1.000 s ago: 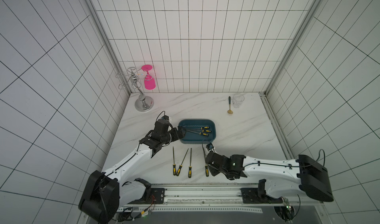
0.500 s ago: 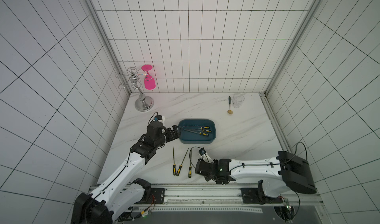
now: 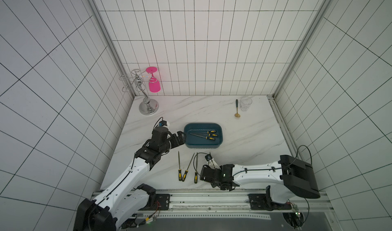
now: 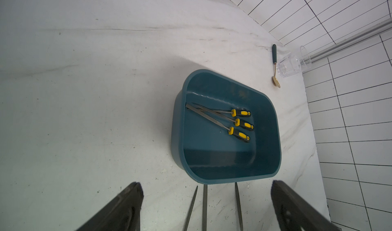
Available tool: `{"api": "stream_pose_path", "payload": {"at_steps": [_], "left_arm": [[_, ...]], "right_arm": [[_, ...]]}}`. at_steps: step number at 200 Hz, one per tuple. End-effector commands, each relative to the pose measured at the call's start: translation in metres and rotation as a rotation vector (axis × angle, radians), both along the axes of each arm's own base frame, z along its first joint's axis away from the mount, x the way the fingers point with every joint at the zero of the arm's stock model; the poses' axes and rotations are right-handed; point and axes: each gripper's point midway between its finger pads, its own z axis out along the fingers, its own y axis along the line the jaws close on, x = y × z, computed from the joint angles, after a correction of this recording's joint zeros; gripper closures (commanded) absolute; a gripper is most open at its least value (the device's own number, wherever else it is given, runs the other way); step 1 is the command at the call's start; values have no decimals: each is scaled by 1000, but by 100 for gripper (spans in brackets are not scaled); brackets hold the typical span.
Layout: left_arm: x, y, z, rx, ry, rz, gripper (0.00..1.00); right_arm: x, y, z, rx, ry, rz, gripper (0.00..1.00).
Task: Put the file tool into the storage box
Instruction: Pick up the file tool from the center of the board.
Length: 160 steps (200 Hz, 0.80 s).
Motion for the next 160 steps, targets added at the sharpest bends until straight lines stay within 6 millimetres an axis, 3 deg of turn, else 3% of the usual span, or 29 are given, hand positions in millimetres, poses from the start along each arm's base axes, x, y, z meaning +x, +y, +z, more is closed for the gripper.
{"api": "stream_pose_path", "payload": {"at_steps": [1, 28, 70, 160], "left_arm": [[2, 1, -4, 15, -3, -4, 2], [3, 0, -4, 8, 4, -11, 2], [2, 1, -1, 8, -1, -9, 2], [1, 3, -1, 16, -5, -4, 2]], "right_arm": [[4, -29, -2, -40, -24, -45, 48], [7, -42, -1, -33, -21, -62, 48], [6, -34, 13, 46, 2, 2, 45], [-3, -29, -5, 46, 188, -2, 45]]}}
